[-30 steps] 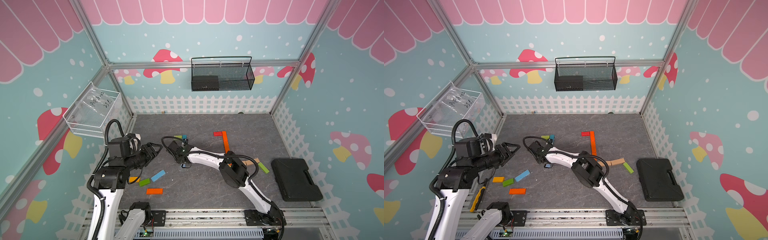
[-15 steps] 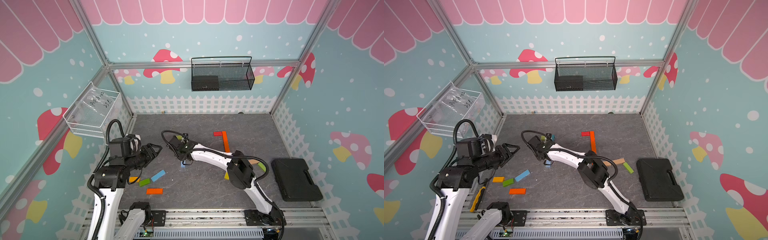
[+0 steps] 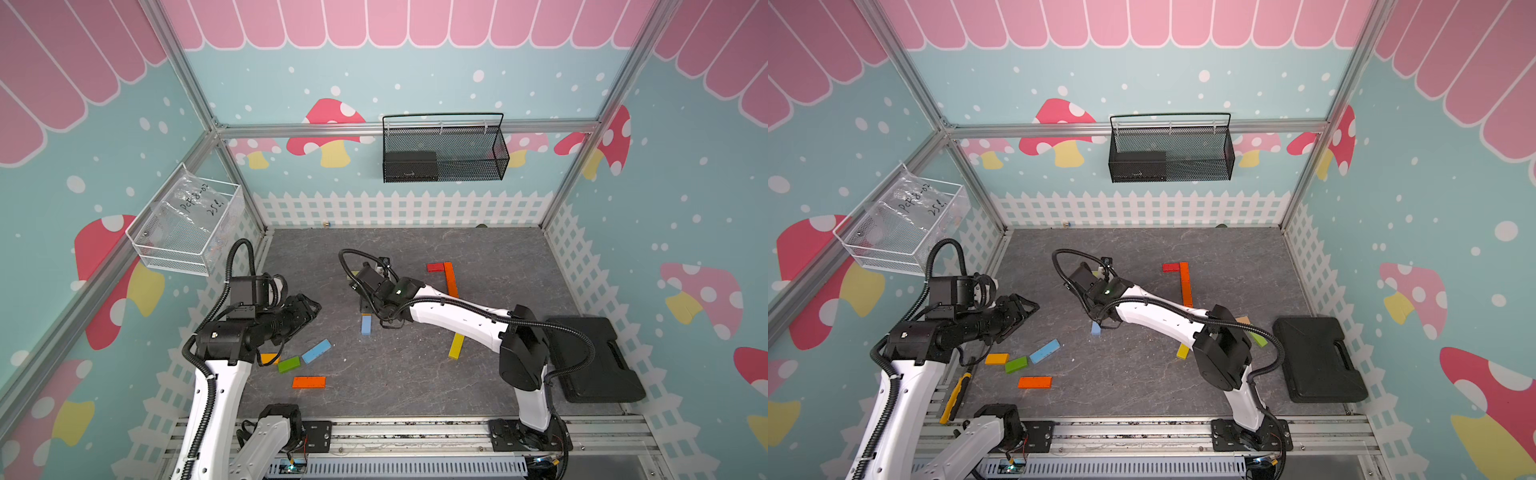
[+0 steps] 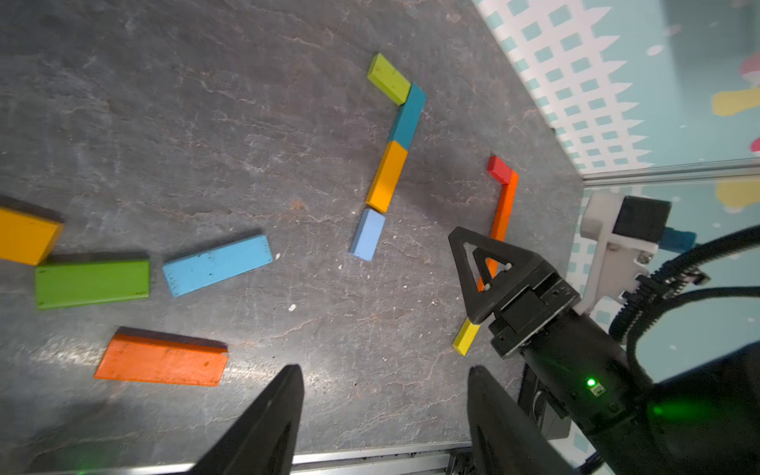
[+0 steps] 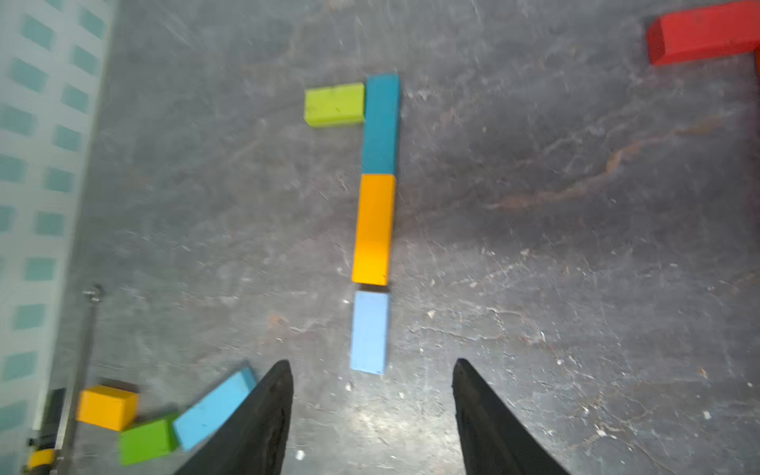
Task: Assemble a giraffe with building blocks
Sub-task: Assemble the building block at the center of the board.
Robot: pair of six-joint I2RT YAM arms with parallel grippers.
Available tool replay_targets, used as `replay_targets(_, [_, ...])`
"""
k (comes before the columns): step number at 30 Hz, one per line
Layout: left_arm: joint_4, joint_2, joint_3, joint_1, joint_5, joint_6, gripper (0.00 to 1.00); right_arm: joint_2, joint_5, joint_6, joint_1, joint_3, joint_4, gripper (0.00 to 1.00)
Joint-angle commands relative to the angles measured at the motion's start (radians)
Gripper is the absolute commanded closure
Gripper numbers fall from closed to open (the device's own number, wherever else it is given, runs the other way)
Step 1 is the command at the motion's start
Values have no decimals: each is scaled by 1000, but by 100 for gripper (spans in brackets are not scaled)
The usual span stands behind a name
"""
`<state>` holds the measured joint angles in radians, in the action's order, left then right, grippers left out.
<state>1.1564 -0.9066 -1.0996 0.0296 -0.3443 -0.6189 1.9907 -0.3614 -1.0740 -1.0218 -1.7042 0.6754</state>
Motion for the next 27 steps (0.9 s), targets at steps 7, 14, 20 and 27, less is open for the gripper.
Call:
replay_targets(7, [91,-126,107,23,117,-61,25,-84,33,49,18,161,-102,36])
replay_targets(14, [28,-114,131,37,126,-158,25,-21,178,83,19,206,-197,39])
replay_targets(20, [28,-111,119,43,112,-146,25,76,226,86,15,159,-216,40])
replay_targets(27, [28,-101,112,53,73,-122,26,173,200,72,18,66,-176,39])
